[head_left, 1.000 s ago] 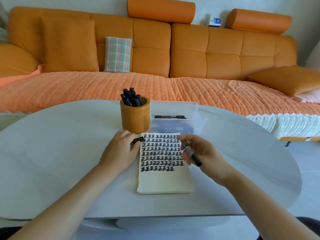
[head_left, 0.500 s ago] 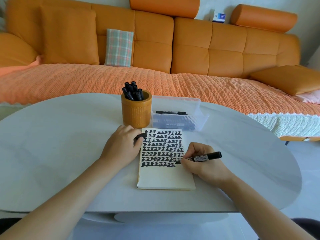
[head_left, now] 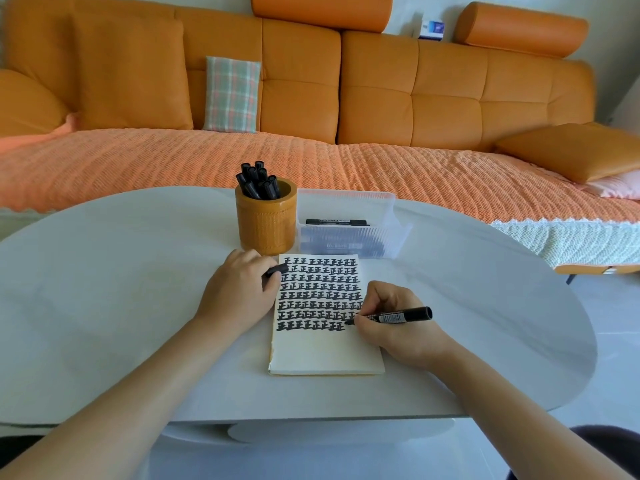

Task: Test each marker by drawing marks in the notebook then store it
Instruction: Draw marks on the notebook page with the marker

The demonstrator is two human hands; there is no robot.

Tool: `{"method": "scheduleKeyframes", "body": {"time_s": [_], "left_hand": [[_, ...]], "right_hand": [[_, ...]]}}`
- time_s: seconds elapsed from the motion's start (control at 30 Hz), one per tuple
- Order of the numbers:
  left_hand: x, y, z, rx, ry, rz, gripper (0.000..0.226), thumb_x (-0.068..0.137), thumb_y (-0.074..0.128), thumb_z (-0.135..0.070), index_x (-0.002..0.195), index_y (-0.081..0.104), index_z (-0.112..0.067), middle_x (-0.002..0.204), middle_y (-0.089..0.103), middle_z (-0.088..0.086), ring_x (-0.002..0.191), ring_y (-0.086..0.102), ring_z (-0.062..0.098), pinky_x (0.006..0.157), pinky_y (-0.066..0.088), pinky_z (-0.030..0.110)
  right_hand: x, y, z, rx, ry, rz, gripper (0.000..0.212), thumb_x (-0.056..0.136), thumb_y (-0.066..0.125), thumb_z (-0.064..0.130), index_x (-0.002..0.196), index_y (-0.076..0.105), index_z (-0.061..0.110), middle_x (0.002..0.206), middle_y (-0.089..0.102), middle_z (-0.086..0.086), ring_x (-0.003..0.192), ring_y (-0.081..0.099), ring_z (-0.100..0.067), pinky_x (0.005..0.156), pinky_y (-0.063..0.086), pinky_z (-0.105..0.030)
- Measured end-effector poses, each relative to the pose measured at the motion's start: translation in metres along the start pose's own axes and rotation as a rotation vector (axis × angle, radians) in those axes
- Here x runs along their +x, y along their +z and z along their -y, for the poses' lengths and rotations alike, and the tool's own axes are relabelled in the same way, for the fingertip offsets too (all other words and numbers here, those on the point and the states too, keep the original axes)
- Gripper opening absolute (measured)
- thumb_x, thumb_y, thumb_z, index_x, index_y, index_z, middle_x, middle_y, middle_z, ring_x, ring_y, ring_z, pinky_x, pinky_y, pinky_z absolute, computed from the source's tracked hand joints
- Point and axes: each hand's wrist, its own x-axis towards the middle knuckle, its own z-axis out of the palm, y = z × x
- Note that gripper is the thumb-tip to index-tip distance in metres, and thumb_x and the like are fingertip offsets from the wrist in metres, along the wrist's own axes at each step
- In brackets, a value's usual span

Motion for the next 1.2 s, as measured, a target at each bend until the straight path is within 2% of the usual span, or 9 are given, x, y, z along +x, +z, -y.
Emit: {"method": "scheduleKeyframes", "body": {"time_s": [0.17,0.23,0.37,0.57,0.73,0.97,1.1,1.2], "left_hand": [[0.0000,-0.0001,-0.0006,-0.001,-0.004,0.001,0.017,0.090,0.058,-0.026,0.095,0.071,-0.017,0.084,0.062,0.000,0.085,0.051,0.020,0.061,0.038,0.029],[0.0000,-0.0004,-0.0009,0.003,-0.003,0.003,0.017,0.090,0.058,-0.026,0.095,0.071,-0.017,0.085,0.062,0.000,0.085,0.051,0.021,0.061,0.038,0.029],[-0.0011,-0.0013,-0.0027,0.016,-0.001,-0.003,0.017,0.090,0.058,-0.025,0.095,0.071,-0.016,0.085,0.063,0.001,0.085,0.052,0.021,0.061,0.038,0.029],[-0.0008,-0.0006,-0.0020,0.025,0.000,-0.006,0.016,0.090,0.058,-0.026,0.093,0.071,-0.016,0.083,0.062,0.002,0.084,0.051,0.022,0.060,0.037,0.028],[-0.0010,0.0014,-0.0011,0.026,-0.022,-0.005,0.016,0.089,0.059,-0.025,0.093,0.072,-0.016,0.083,0.061,0.001,0.086,0.052,0.024,0.059,0.042,0.030],[-0.0007,0.0012,-0.0010,0.029,-0.005,-0.004,0.017,0.089,0.058,-0.025,0.094,0.071,-0.015,0.083,0.062,0.002,0.085,0.052,0.023,0.059,0.038,0.029],[-0.0011,0.0005,-0.0013,0.025,-0.007,-0.001,0.019,0.090,0.057,-0.026,0.096,0.071,-0.016,0.084,0.062,0.002,0.085,0.052,0.023,0.059,0.039,0.029],[-0.0012,0.0005,-0.0015,0.032,-0.006,0.002,0.020,0.090,0.056,-0.027,0.098,0.072,-0.016,0.085,0.063,0.001,0.086,0.052,0.021,0.060,0.038,0.028]], "right_hand": [[-0.0002,-0.0024,0.0011,0.005,-0.015,-0.001,0.023,0.082,0.064,-0.009,0.069,0.048,0.001,0.060,0.054,0.007,0.051,0.045,-0.005,0.050,0.035,-0.017],[0.0000,-0.0026,0.0006,-0.005,-0.010,-0.006,0.023,0.084,0.064,-0.010,0.070,0.048,-0.001,0.060,0.053,0.005,0.051,0.044,-0.007,0.049,0.034,-0.018],[-0.0012,-0.0026,0.0022,-0.021,-0.014,0.026,0.021,0.079,0.066,0.002,0.069,0.049,0.003,0.064,0.052,-0.003,0.056,0.044,-0.014,0.051,0.034,-0.024],[0.0007,-0.0032,0.0001,0.002,-0.027,0.039,0.023,0.083,0.059,-0.019,0.068,0.047,-0.006,0.060,0.054,0.008,0.053,0.046,-0.003,0.052,0.035,-0.014],[0.0016,-0.0019,-0.0007,0.001,-0.020,0.039,0.029,0.083,0.058,-0.019,0.066,0.047,0.003,0.056,0.052,0.012,0.049,0.043,-0.002,0.048,0.033,-0.014],[0.0009,-0.0009,0.0004,0.005,-0.032,0.045,0.024,0.084,0.063,-0.010,0.068,0.050,0.004,0.061,0.053,0.005,0.053,0.044,-0.008,0.050,0.034,-0.019],[0.0008,-0.0024,0.0013,0.015,-0.023,0.069,0.025,0.084,0.060,-0.016,0.068,0.050,0.000,0.059,0.054,0.009,0.051,0.045,-0.003,0.050,0.035,-0.014],[0.0008,-0.0025,0.0017,0.026,-0.014,0.064,0.025,0.084,0.061,-0.016,0.068,0.050,0.001,0.060,0.054,0.006,0.052,0.045,-0.006,0.051,0.035,-0.016]]}}
